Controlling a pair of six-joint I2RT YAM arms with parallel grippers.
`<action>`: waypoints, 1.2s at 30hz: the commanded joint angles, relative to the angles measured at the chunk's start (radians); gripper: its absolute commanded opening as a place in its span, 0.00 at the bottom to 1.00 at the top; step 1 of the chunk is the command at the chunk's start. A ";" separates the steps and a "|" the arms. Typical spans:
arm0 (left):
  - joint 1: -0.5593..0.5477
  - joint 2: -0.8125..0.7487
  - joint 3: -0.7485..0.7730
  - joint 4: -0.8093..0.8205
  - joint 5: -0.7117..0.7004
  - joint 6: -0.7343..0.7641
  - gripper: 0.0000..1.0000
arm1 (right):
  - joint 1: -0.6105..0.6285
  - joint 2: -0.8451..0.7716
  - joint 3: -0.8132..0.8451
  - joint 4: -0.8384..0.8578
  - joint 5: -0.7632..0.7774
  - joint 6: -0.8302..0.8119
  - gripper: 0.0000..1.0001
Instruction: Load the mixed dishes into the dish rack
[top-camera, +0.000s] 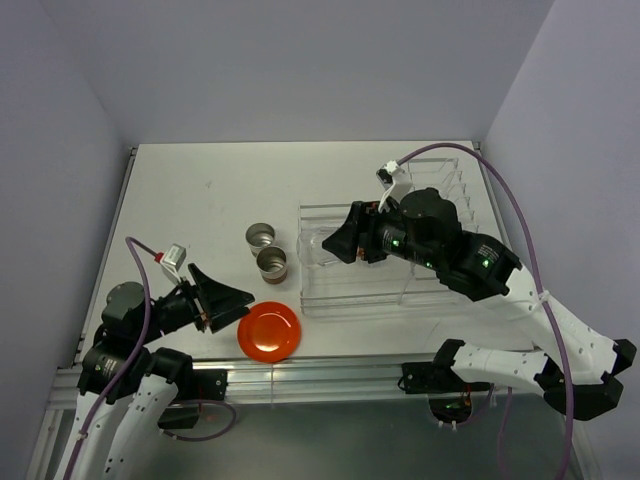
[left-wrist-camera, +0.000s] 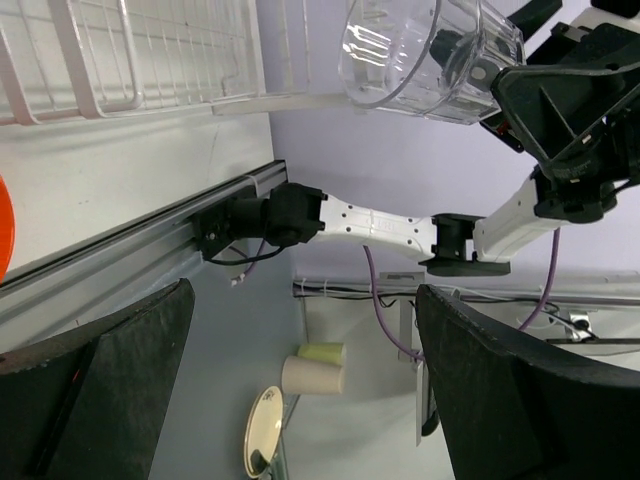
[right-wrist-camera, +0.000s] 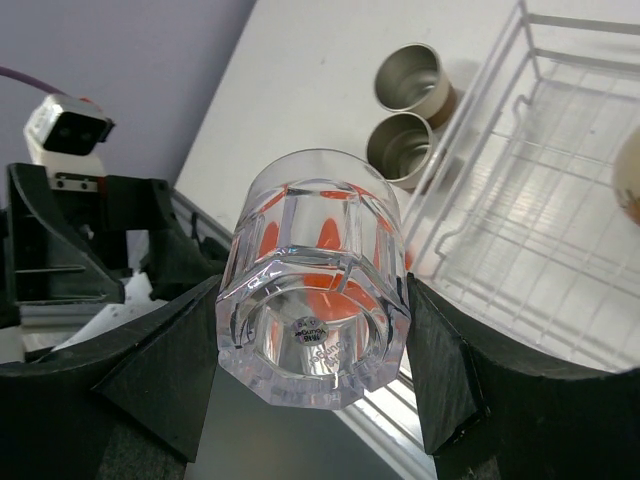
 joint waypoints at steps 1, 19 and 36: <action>0.004 -0.009 0.022 -0.019 -0.047 0.001 0.99 | -0.011 0.010 0.073 -0.030 0.080 -0.046 0.00; 0.004 0.079 0.132 -0.199 -0.090 0.168 0.99 | -0.018 0.073 0.022 -0.067 0.229 -0.041 0.00; 0.002 0.048 0.138 -0.200 -0.077 0.166 0.99 | -0.018 0.127 0.024 -0.160 0.367 -0.035 0.00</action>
